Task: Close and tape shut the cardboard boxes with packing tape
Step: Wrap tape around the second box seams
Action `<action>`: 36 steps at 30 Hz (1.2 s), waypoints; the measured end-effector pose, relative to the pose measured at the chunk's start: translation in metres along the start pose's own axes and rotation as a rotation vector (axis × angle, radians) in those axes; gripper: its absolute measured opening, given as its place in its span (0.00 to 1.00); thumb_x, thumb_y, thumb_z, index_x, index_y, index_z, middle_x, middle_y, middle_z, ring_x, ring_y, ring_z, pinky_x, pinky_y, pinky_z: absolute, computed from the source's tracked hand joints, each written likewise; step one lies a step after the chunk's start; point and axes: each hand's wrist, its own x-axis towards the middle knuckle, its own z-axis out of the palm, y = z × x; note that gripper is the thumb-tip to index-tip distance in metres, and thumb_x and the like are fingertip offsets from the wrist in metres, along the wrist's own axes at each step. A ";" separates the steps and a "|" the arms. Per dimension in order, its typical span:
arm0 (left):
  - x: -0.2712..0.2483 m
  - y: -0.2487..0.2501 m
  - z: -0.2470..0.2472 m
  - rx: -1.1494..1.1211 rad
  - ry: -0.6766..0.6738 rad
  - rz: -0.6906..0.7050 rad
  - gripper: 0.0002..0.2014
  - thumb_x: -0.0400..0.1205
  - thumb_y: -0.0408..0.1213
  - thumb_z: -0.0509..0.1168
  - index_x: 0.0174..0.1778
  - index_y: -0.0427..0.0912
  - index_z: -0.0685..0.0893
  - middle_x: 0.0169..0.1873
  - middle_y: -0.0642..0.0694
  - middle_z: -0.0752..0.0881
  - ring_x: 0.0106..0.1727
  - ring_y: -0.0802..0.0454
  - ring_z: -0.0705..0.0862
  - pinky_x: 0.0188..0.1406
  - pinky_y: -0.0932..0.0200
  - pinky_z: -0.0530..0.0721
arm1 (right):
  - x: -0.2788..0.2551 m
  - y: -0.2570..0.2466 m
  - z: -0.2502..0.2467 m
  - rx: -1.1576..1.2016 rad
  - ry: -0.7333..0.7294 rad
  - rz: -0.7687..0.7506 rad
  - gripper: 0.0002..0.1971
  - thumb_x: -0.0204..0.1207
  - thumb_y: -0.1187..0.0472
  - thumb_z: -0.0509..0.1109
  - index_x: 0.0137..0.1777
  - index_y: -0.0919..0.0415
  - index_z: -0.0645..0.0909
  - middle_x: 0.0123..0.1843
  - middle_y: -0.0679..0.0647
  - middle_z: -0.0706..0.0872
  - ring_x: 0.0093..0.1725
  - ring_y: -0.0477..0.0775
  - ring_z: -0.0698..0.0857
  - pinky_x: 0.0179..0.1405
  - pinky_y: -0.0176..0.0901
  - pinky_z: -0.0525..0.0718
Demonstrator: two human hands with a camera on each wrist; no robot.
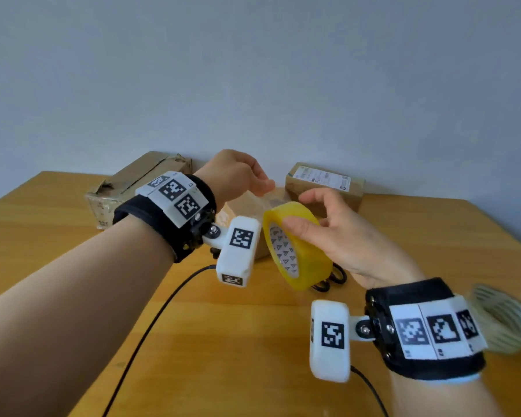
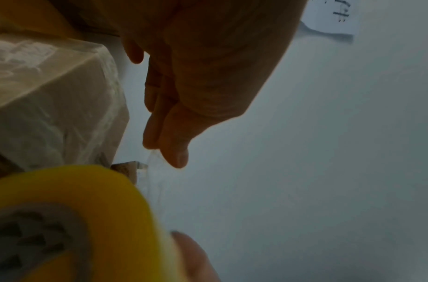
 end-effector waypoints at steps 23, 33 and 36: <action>0.048 -0.025 0.013 0.329 0.101 -0.207 0.21 0.72 0.48 0.80 0.53 0.38 0.88 0.51 0.43 0.89 0.57 0.45 0.86 0.62 0.45 0.85 | 0.019 0.007 0.010 -0.376 0.066 0.244 0.24 0.83 0.33 0.64 0.62 0.53 0.69 0.49 0.49 0.81 0.40 0.46 0.81 0.30 0.40 0.70; 0.057 -0.035 0.012 0.444 0.043 -0.203 0.18 0.74 0.49 0.79 0.50 0.40 0.88 0.49 0.44 0.90 0.55 0.46 0.86 0.62 0.45 0.85 | 0.027 0.011 0.008 -0.363 0.047 0.248 0.25 0.82 0.33 0.65 0.63 0.53 0.70 0.52 0.49 0.83 0.44 0.48 0.85 0.33 0.42 0.74; 0.055 -0.042 0.013 0.508 0.039 -0.185 0.15 0.73 0.53 0.78 0.43 0.45 0.90 0.44 0.48 0.90 0.52 0.49 0.87 0.60 0.47 0.85 | 0.030 0.011 0.009 -0.356 0.040 0.253 0.25 0.82 0.33 0.66 0.62 0.53 0.70 0.53 0.50 0.83 0.46 0.51 0.87 0.33 0.43 0.74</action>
